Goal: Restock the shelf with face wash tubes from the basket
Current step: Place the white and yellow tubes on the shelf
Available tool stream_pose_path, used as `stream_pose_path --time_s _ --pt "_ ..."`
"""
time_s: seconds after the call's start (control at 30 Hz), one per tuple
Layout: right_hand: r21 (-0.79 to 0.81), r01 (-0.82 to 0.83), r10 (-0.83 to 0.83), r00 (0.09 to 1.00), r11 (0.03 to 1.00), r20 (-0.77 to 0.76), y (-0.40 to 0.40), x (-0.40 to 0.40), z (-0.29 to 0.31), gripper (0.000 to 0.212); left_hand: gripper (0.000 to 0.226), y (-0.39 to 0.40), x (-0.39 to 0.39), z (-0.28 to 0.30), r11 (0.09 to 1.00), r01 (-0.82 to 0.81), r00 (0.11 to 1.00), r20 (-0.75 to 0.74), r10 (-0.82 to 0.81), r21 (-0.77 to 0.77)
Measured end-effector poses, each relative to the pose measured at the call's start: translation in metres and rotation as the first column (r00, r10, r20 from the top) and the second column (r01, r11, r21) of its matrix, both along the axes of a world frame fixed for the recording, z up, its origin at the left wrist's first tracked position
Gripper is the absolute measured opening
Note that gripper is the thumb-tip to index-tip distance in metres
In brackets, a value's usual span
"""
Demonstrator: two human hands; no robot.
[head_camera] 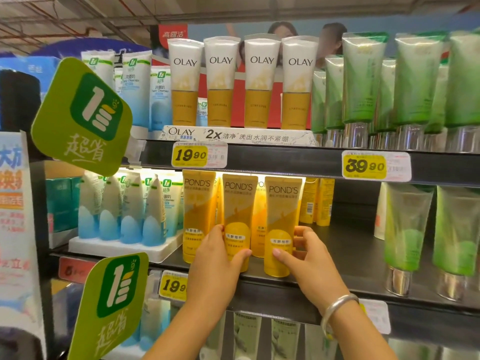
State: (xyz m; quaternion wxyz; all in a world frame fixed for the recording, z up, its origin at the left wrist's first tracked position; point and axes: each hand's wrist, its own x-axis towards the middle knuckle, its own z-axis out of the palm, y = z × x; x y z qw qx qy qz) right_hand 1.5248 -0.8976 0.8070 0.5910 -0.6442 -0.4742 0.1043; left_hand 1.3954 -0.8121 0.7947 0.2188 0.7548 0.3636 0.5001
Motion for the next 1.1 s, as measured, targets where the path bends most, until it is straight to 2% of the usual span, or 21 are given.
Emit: stream_pose_path --time_s 0.2,0.6,0.77,0.9,1.0,1.1 --pt "0.001 0.049 -0.049 0.999 0.999 0.021 0.009 -0.003 -0.001 0.04 0.067 0.003 0.005 -0.002 0.997 -0.074 0.997 -0.026 0.074 0.019" --pt "-0.013 0.06 -0.059 0.997 0.998 0.04 0.017 -0.006 -0.002 0.042 0.071 0.005 0.005 -0.005 0.982 -0.179 0.979 -0.086 0.184 0.067" --pt "-0.042 0.095 -0.093 0.994 0.995 0.061 0.016 -0.008 -0.001 0.041 0.068 0.002 0.005 -0.004 0.976 -0.201 0.969 -0.13 0.211 0.088" --pt "-0.058 0.132 -0.127 0.989 0.99 0.08 0.01 -0.011 0.0 0.048 0.07 -0.001 0.003 -0.004 0.982 -0.165 0.973 -0.149 0.178 0.096" --pt "0.004 0.178 -0.178 0.981 0.984 0.082 -0.001 -0.015 -0.001 0.039 0.075 -0.008 -0.004 -0.005 0.985 -0.128 0.985 -0.1 0.139 0.114" --pt "0.124 0.215 -0.226 0.971 0.969 0.075 -0.018 -0.02 -0.004 0.019 0.068 -0.019 -0.014 -0.004 0.985 -0.058 0.998 0.019 0.056 0.161"
